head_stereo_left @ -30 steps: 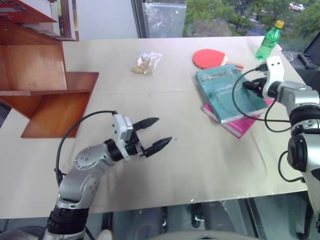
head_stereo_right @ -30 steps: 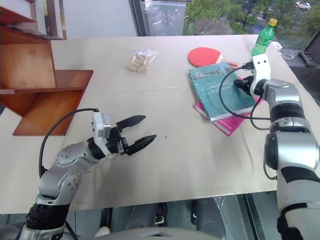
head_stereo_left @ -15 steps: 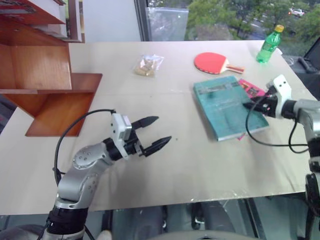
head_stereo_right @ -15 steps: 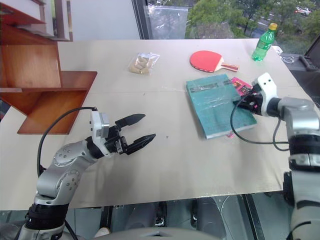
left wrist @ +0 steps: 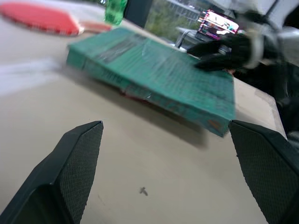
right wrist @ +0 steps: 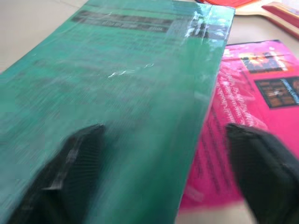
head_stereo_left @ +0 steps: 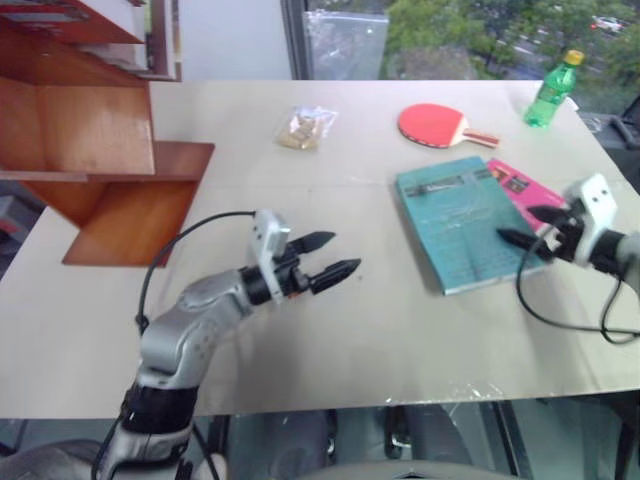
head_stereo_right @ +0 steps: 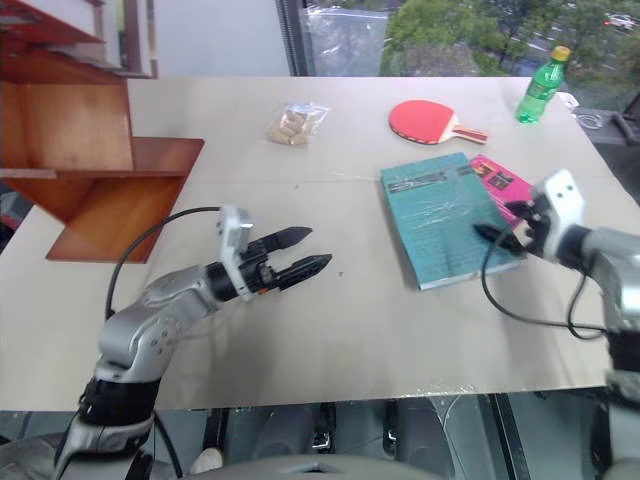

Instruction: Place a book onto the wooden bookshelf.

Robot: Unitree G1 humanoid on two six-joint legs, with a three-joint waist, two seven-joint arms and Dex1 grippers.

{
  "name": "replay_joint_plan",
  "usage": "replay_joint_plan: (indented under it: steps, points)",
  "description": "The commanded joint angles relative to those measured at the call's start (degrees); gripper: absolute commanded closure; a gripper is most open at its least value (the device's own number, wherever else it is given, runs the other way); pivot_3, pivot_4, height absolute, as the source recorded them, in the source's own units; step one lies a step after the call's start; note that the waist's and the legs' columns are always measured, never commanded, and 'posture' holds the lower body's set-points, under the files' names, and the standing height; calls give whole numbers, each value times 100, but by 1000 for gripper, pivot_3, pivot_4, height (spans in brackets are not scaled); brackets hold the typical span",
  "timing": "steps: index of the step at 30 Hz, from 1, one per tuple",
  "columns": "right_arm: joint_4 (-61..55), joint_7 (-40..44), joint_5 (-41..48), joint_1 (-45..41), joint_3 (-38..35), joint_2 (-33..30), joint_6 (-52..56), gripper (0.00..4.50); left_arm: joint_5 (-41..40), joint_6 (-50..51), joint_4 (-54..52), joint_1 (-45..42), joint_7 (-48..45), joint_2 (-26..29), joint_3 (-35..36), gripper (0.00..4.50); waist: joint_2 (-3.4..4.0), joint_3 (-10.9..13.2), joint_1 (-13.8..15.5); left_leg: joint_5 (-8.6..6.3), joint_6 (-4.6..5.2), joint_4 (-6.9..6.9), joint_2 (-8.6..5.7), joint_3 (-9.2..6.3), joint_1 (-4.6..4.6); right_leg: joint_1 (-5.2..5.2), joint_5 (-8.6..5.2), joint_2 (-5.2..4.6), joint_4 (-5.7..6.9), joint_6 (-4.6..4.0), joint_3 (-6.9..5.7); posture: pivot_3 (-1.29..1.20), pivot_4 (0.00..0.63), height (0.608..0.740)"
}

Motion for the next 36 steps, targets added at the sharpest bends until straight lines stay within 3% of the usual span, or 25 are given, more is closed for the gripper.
replay_joint_plan:
  steps: [1,5,8,11,17,24,30,36]
  points:
    - [-1762,-13,613,865,-1113,-103,216,67,-527,761,419,-462,170,-231,111,0,2,0,-4,0,0,0,0,-1,-2,-1,0,1,-1,1,0,0,150,740]
    - [-3811,216,1039,2648,-2142,88,234,67,-1033,1643,1252,-1153,435,-745,302,0,-1,1,0,0,-1,1,-3,-18,-13,-10,-12,5,-2,20,-7,0,150,740]
    - [-4481,25,1170,3293,-2405,199,347,67,-1256,2063,1789,-1505,686,-1105,506,0,-9,4,-73,0,-1,10,-8,-19,-8,-6,-16,5,0,29,2,0,150,740]
    - [-5221,-424,1081,3798,-2431,538,339,67,-1335,2361,3091,-2204,1356,-1961,803,0,-16,5,-32,1,0,18,-19,-29,-4,3,-15,2,6,36,-1,0,150,740]
    - [-5618,-1091,1115,3777,-2080,666,500,67,-928,2140,4901,-3106,2233,-3016,1159,0,-34,11,-90,1,2,23,-33,-40,-8,1,-13,5,9,39,11,0,150,740]
    - [-5578,-1486,1094,3467,-1787,501,597,67,-337,1375,6357,-3856,2103,-3355,1280,0,-37,11,-18,0,3,24,-50,-69,-26,-4,-13,3,-1,39,0,0,150,740]
    - [-5693,-1667,1514,3390,-1880,386,725,67,-262,1633,6288,-3890,1992,-3211,1427,0,-36,11,-39,1,3,22,-46,-83,-30,-6,-14,7,-2,37,-9,0,150,740]
    - [-5691,-1770,1477,3491,-1818,326,737,67,-83,1271,6400,-3806,1798,-3510,1437,0,-36,11,-51,1,3,23,-47,-81,-29,-5,-14,3,-2,38,-8,0,150,740]
